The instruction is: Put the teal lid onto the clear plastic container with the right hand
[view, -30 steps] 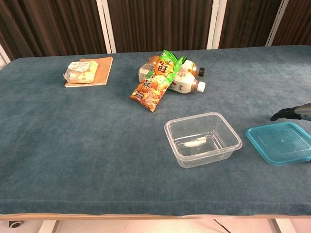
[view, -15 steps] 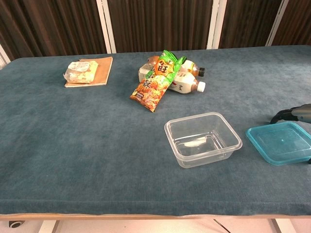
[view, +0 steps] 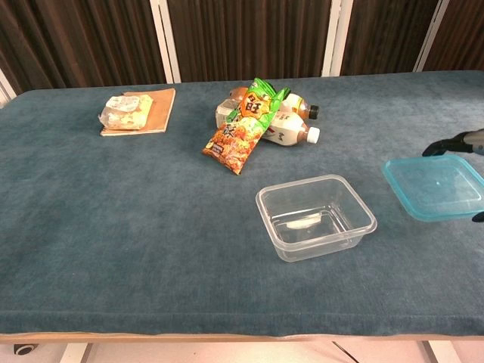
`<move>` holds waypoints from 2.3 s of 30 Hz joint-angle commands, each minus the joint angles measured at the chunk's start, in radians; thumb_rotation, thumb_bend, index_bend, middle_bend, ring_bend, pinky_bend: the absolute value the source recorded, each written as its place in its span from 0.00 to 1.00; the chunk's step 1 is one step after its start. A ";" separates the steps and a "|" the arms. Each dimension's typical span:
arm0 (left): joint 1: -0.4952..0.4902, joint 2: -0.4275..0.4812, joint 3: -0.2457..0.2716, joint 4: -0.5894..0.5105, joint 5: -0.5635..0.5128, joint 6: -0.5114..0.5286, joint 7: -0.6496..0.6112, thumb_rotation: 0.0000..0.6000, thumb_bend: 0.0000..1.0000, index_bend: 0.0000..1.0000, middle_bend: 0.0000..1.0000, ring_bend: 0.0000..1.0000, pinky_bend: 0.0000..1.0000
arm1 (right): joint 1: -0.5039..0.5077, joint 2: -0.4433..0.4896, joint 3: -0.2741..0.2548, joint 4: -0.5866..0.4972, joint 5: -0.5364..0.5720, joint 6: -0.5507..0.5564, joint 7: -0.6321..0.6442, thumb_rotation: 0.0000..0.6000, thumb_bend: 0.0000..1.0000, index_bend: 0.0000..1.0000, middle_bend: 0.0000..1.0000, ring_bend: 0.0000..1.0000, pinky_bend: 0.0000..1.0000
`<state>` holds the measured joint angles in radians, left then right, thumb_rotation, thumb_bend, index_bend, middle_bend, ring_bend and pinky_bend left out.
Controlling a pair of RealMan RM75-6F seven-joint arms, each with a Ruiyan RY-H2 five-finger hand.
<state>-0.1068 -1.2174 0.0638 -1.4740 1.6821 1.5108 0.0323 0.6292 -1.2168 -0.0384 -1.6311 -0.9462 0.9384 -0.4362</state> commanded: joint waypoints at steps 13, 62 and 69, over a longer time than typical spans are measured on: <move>-0.003 0.002 -0.001 0.000 0.001 -0.002 -0.009 1.00 0.39 0.00 0.00 0.01 0.03 | 0.014 0.100 0.125 -0.263 -0.161 0.057 0.103 1.00 0.10 0.55 0.21 0.08 0.13; 0.003 0.010 0.013 0.003 0.025 0.012 -0.023 1.00 0.39 0.00 0.00 0.01 0.03 | 0.193 -0.144 0.074 -0.282 0.243 0.069 -0.188 1.00 0.10 0.48 0.21 0.08 0.02; 0.004 0.011 0.012 0.004 0.025 0.015 -0.024 1.00 0.39 0.00 0.00 0.01 0.03 | 0.199 -0.152 0.073 -0.280 0.251 0.073 -0.192 1.00 0.10 0.48 0.21 0.08 0.02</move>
<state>-0.1027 -1.2062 0.0763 -1.4702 1.7070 1.5257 0.0085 0.8276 -1.3681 0.0347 -1.9112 -0.6952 1.0110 -0.6280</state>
